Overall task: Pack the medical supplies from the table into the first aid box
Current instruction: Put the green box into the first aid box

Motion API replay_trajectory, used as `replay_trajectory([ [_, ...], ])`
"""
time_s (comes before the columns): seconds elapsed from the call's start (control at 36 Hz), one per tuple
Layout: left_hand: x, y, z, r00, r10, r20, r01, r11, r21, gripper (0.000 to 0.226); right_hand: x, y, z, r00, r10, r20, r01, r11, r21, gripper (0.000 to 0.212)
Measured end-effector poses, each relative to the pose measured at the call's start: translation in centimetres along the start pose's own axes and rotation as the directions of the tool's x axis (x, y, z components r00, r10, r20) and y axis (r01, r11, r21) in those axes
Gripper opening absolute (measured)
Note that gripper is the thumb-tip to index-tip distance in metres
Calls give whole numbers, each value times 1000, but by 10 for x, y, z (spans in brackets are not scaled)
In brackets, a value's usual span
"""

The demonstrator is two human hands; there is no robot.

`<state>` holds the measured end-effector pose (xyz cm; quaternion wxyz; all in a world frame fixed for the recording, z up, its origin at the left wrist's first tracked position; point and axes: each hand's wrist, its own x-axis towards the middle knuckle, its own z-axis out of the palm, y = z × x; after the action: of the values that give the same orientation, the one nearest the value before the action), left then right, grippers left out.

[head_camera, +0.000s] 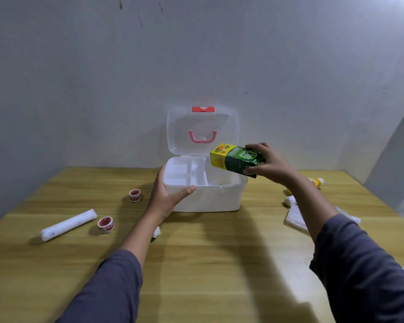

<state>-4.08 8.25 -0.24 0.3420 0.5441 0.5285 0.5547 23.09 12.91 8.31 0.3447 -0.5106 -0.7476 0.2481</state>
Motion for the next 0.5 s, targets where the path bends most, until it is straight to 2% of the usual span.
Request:
replay_trajectory([
  [0.17, 0, -1, 1, 1000, 12, 6, -12, 1000, 3, 109, 14, -13, -10, 992, 30, 120, -12, 989, -149, 75],
  [0.28, 1, -3, 0, 1000, 9, 9, -9, 1000, 4, 112, 18, -19, -6, 985, 20, 173, 32, 956, -291, 65],
  [0.5, -1, 0, 0, 1000, 8, 12, -8, 1000, 10, 115, 28, -22, 12, 968, 46, 247, 50, 927, -372, 68],
])
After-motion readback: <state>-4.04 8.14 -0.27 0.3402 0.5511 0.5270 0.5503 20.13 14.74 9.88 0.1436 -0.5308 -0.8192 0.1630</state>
